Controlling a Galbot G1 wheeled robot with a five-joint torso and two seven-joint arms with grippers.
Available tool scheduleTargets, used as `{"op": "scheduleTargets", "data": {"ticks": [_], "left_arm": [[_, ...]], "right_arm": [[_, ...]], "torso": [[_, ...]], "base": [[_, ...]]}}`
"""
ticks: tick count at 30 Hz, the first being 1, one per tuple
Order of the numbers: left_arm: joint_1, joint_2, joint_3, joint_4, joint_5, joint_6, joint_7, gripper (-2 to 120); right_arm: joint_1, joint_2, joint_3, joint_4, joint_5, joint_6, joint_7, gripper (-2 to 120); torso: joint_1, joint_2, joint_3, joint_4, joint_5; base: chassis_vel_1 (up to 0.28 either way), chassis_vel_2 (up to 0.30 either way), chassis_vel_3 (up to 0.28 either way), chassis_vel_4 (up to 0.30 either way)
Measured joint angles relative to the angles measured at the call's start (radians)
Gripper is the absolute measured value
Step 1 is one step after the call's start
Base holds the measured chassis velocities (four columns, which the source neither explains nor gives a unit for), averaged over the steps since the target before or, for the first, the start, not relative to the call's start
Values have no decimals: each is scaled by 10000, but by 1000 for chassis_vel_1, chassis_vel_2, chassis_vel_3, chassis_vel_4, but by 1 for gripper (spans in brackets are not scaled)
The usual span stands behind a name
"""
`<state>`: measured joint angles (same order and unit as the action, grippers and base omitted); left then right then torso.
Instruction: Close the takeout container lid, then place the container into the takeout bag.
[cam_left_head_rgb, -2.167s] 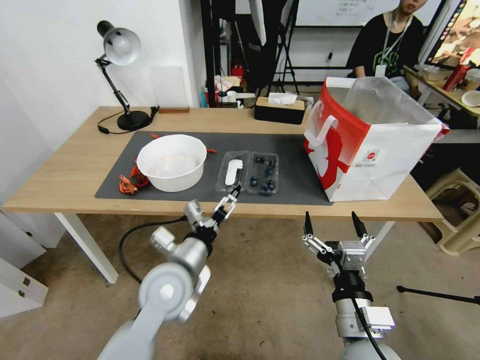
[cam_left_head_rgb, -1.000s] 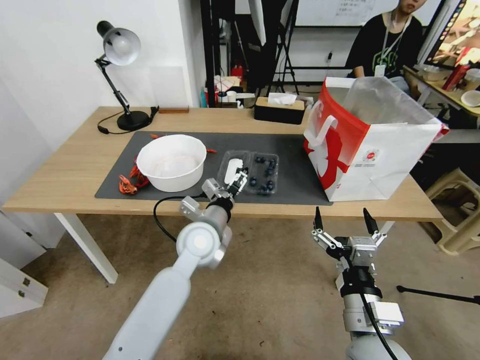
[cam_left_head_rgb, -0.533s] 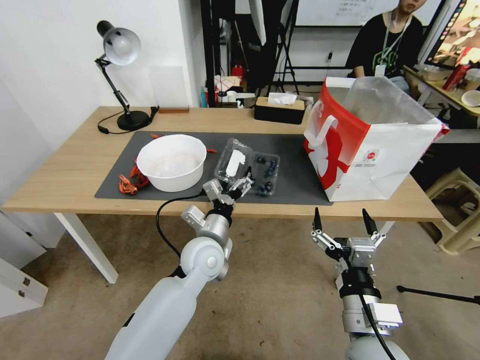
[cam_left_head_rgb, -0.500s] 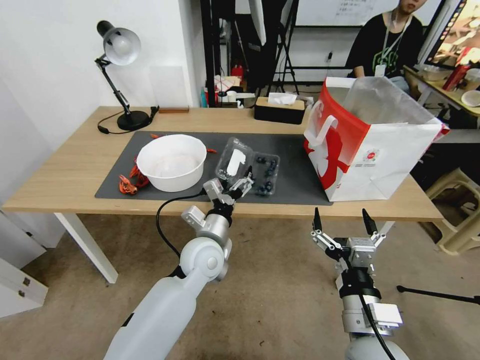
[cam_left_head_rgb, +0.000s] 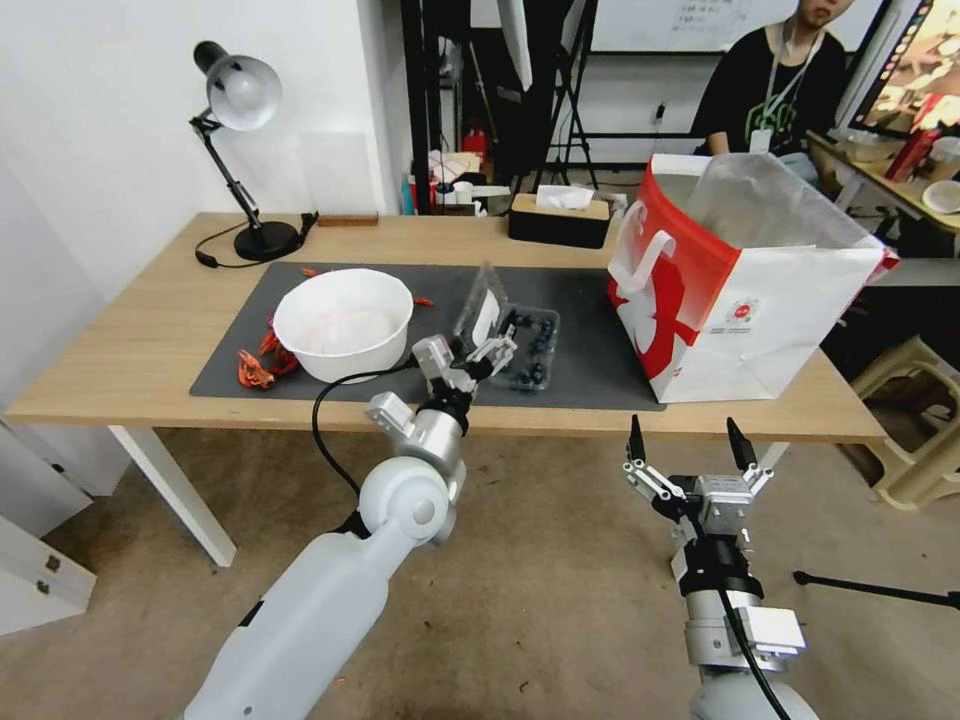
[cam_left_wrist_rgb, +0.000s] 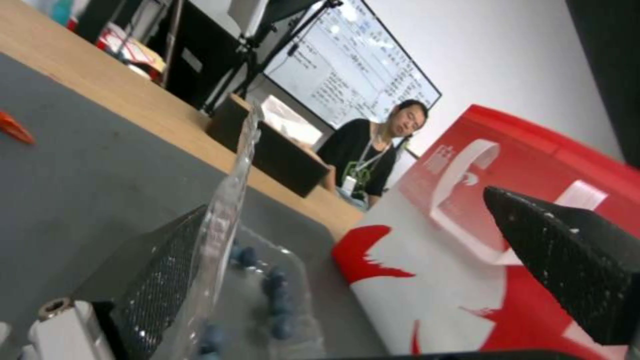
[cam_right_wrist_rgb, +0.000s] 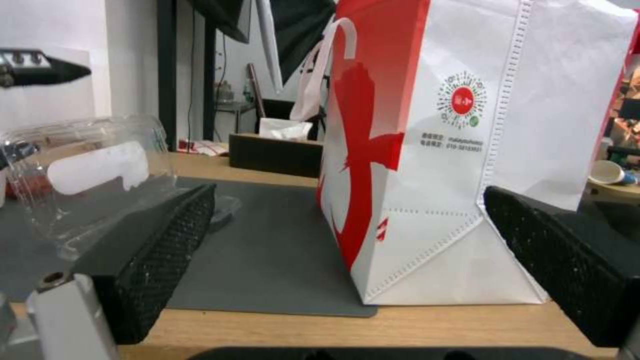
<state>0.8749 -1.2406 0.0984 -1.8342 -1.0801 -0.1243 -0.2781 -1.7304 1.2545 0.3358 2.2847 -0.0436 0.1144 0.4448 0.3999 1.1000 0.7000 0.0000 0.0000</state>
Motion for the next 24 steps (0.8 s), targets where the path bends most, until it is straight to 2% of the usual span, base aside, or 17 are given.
{"op": "scheduleTargets", "data": {"ticks": [10, 14, 17, 19, 24], "left_arm": [[-428, -102, 178, -374, -1702, 271, -333, 100], [-689, -200, 241, -473, -2663, 506, -723, 100], [-761, -244, 258, -467, -2946, 572, -862, 100], [-983, -412, 278, -275, -3699, 710, -1232, 100], [-1210, -602, 289, -6, -4377, 842, -1636, 100]], "right_arm": [[-35, 26, 114, -10, -6, 23, 2, 100], [-39, 31, 146, 3, 29, 22, 7, 100], [-36, 27, 157, 21, 70, 22, 8, 100], [23, -4, 217, 58, 252, 0, 7, 100], [143, -57, 301, 138, 579, -86, -4, 100]], "torso": [[0, -1, 0, 0, 1], [0, 0, 0, 0, 0], [1, -1, 0, 0, 0], [0, 0, 0, 0, 1], [2, -1, 0, 0, 1]], "base": [[0, 0, 0, 0], [0, 0, 0, 0], [0, 0, 0, 0], [0, 0, 0, 0], [0, 0, 0, 0]]}}
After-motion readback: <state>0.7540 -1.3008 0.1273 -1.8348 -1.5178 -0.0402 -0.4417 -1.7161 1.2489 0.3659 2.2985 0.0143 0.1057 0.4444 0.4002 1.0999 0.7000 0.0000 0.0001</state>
